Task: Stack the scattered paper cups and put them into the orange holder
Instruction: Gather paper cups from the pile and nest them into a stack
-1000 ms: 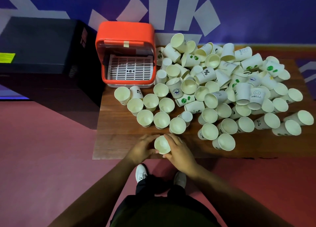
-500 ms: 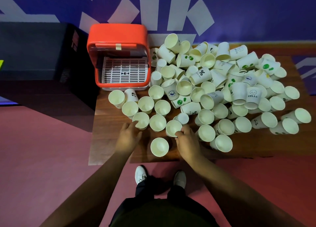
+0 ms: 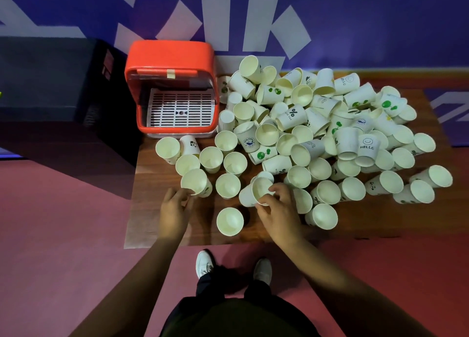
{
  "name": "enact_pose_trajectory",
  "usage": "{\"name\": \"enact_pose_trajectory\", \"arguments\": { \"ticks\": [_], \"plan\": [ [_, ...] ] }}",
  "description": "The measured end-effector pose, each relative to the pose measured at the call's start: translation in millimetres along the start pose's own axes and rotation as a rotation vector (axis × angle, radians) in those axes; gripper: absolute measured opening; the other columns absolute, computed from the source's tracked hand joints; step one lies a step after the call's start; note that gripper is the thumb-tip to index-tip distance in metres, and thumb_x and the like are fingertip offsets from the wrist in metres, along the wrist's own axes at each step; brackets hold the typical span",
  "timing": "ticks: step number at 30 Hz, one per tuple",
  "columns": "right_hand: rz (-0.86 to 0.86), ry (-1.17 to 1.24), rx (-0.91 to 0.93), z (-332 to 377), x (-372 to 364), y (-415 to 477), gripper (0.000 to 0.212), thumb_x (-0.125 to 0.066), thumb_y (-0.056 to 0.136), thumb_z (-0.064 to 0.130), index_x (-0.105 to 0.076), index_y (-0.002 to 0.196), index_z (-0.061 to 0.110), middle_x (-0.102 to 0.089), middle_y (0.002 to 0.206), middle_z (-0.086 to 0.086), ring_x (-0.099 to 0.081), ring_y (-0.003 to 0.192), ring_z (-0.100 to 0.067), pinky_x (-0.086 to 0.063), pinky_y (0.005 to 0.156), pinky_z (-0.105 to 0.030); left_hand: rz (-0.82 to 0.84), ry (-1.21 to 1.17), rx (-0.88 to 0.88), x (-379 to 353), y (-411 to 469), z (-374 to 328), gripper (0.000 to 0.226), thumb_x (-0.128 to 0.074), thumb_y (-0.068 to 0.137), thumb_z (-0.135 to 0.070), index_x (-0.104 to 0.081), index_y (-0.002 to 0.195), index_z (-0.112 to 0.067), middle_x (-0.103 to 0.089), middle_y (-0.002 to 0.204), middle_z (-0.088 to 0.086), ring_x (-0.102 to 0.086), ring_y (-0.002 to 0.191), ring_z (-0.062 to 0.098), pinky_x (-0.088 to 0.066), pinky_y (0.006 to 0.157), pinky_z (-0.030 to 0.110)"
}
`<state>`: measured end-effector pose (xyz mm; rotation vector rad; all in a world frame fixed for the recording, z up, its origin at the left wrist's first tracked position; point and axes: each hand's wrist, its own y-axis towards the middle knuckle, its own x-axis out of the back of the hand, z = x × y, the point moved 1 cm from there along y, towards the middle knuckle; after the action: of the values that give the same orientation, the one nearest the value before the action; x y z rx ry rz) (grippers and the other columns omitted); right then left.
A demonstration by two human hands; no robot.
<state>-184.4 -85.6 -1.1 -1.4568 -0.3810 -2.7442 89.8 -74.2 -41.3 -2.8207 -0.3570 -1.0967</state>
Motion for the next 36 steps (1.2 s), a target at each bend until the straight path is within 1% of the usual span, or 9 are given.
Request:
{"name": "enact_pose_trajectory", "arguments": {
  "ticks": [4, 8, 12, 14, 18, 23, 27, 30, 36],
  "plan": [
    [-0.028, 0.201, 0.014, 21.5, 15.7, 5.7, 0.019, -0.082, 0.071, 0.014, -0.063, 0.073, 0.017, -0.047, 0.134, -0.011, -0.046, 0.125, -0.022, -0.041, 0.098, -0.019, -0.026, -0.153, 0.064, 13.1, -6.5, -5.0, 0.007, -0.072, 0.089, -0.01, -0.07, 0.096, -0.01, -0.056, 0.102, 0.004, -0.06, 0.09, -0.002, -0.052, 0.084, 0.026],
    [0.213, 0.292, 0.012, 36.2, 12.3, -0.9, 0.018, -0.079, 0.076, 0.017, -0.061, 0.076, 0.018, -0.038, 0.15, -0.006, -0.038, 0.136, -0.015, -0.029, 0.098, -0.001, 0.011, -0.326, 0.077, 22.4, -7.2, -11.4, 0.008, -0.07, 0.091, -0.008, -0.066, 0.089, -0.015, -0.058, 0.113, 0.004, -0.062, 0.102, 0.005, -0.053, 0.094, 0.031],
    [0.319, 0.303, 0.049, 40.3, 5.1, -12.0, 0.017, -0.078, 0.079, 0.025, -0.062, 0.082, 0.022, -0.042, 0.145, 0.003, -0.04, 0.135, -0.015, -0.042, 0.105, -0.028, 0.014, -0.424, 0.072, 32.6, -10.6, -19.1, 0.008, -0.068, 0.091, -0.002, -0.069, 0.091, -0.01, -0.053, 0.135, 0.001, -0.061, 0.115, 0.011, -0.052, 0.094, 0.026],
    [0.324, 0.283, 0.057, 39.8, 0.8, -15.5, 0.032, -0.08, 0.076, 0.028, -0.063, 0.103, 0.025, -0.046, 0.137, 0.005, -0.046, 0.128, -0.014, -0.046, 0.101, -0.035, 0.012, -0.455, 0.078, 37.3, -12.0, -18.1, 0.002, -0.07, 0.09, -0.007, -0.07, 0.091, -0.009, -0.05, 0.145, -0.003, -0.058, 0.123, 0.01, -0.05, 0.097, 0.026],
    [0.438, 0.105, 0.031, 39.9, -13.6, -17.6, 0.084, -0.08, 0.072, 0.038, -0.036, 0.143, 0.029, -0.046, 0.141, 0.007, -0.041, 0.13, -0.014, -0.036, 0.109, -0.034, 0.039, -0.52, 0.099, 46.5, -15.0, -16.2, 0.012, -0.076, 0.086, -0.023, -0.072, 0.093, -0.014, -0.051, 0.143, -0.009, -0.056, 0.127, 0.016, -0.05, 0.103, 0.038],
    [0.522, -0.032, 0.032, 30.3, -45.5, -21.8, 0.102, -0.08, 0.07, 0.047, -0.02, 0.151, 0.03, -0.047, 0.144, 0.007, -0.039, 0.135, -0.012, -0.024, 0.111, -0.03, 0.086, -0.563, 0.107, 56.1, -19.0, -22.8, 0.055, -0.079, 0.076, -0.046, -0.055, 0.124, -0.029, -0.055, 0.137, -0.005, -0.054, 0.128, 0.015, -0.05, 0.102, 0.038],
    [0.529, 0.023, 0.011, 28.1, -58.5, -22.3, 0.104, -0.081, 0.07, 0.045, -0.019, 0.152, 0.029, -0.046, 0.145, 0.004, -0.039, 0.136, -0.015, -0.028, 0.113, -0.032, 0.218, -0.526, 0.081, 52.5, -25.2, -29.8, 0.078, -0.079, 0.071, -0.059, -0.044, 0.139, -0.048, -0.044, 0.142, -0.012, -0.045, 0.133, 0.003, -0.045, 0.097, 0.015],
    [0.508, 0.055, 0.05, 22.9, -54.4, -20.6, 0.095, -0.08, 0.069, 0.047, -0.031, 0.148, 0.027, -0.039, 0.149, 0.006, -0.036, 0.138, -0.017, -0.032, 0.113, -0.038, 0.332, -0.497, 0.063, 38.2, -30.8, -37.5, 0.079, -0.079, 0.068, -0.063, -0.046, 0.138, -0.047, -0.043, 0.137, -0.013, -0.045, 0.132, 0.005, -0.046, 0.098, 0.015],
    [0.366, 0.095, -0.117, -19.1, -21.8, -12.1, 0.053, -0.075, 0.078, 0.029, -0.059, 0.126, 0.014, -0.048, 0.133, -0.004, -0.049, 0.124, -0.024, -0.045, 0.103, -0.043, 0.479, -0.376, 0.002, 9.0, -31.4, -52.8, 0.075, -0.085, 0.077, -0.035, -0.048, 0.142, -0.027, -0.043, 0.138, -0.007, -0.042, 0.131, -0.001, -0.036, 0.105, 0.011]
  ]
}}
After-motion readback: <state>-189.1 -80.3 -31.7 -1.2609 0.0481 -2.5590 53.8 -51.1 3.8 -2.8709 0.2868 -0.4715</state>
